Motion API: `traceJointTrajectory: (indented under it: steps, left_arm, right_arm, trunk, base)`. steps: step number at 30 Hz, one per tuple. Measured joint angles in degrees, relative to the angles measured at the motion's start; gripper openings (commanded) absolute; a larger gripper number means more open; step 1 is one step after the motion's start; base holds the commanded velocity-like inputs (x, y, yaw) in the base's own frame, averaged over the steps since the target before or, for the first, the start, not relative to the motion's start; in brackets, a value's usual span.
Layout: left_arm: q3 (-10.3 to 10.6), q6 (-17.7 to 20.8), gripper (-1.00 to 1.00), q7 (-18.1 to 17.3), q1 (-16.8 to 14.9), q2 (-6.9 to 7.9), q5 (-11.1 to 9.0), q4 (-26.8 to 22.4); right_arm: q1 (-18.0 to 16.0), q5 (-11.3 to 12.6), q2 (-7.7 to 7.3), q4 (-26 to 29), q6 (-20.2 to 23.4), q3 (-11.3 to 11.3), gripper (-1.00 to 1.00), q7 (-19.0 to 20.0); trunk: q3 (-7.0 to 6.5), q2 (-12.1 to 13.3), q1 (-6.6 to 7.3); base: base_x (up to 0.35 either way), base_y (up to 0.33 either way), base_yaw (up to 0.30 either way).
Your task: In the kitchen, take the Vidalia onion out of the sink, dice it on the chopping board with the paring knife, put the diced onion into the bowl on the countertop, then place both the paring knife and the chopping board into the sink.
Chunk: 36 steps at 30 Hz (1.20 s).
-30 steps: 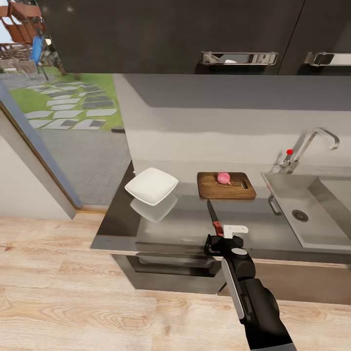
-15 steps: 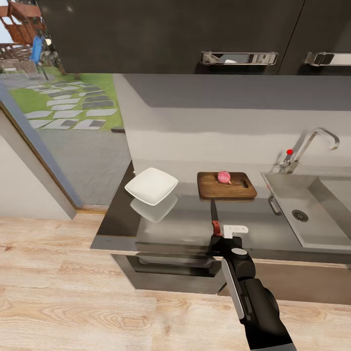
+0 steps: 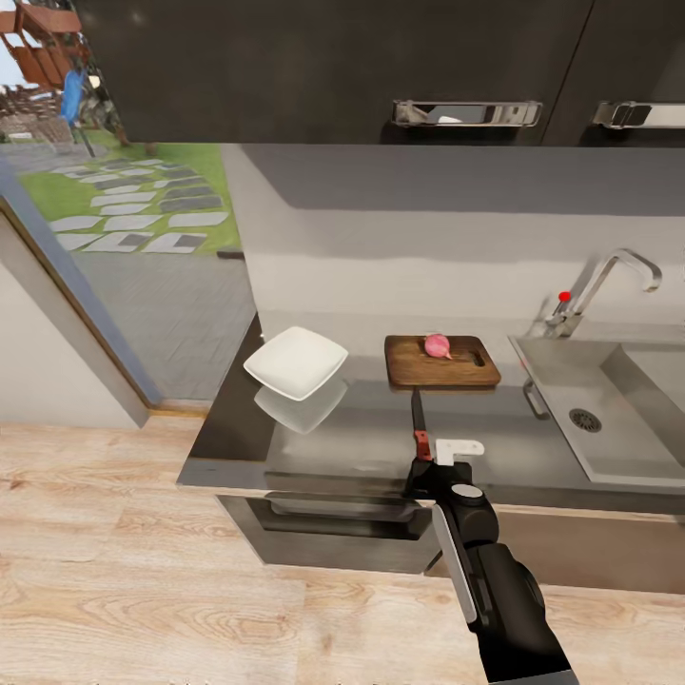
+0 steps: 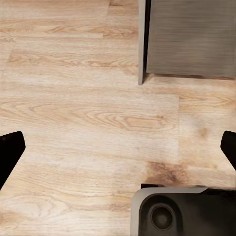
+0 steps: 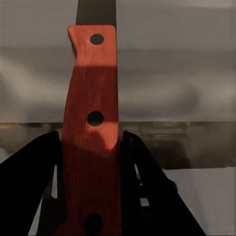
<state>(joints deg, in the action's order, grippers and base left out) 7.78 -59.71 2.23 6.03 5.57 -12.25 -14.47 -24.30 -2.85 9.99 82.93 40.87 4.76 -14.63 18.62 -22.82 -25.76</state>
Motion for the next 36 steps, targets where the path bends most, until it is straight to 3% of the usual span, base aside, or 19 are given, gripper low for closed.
traceJointTrajectory:
  steps: [19, 36]
  left_arm:
    - [0.0, 0.0, 1.00, 0.0, 0.0, 0.00, 0.0, 0.0]
    - [0.0, 0.2, 1.00, 0.0, 0.0, 0.00, 0.0, 0.0]
  right_arm:
    - [0.0, 0.1, -0.01, 0.0, 0.0, 0.0, -1.00, 0.0]
    - [0.0, 0.0, 0.00, 2.6, 0.4, -0.1, -1.00, -0.1]
  trunk:
    - [0.00, 0.0, -0.02]
    - [0.00, 0.0, 0.01]
  base:
    - [-0.308, 0.000, 0.000]
    - [-0.025, 0.000, 0.000]
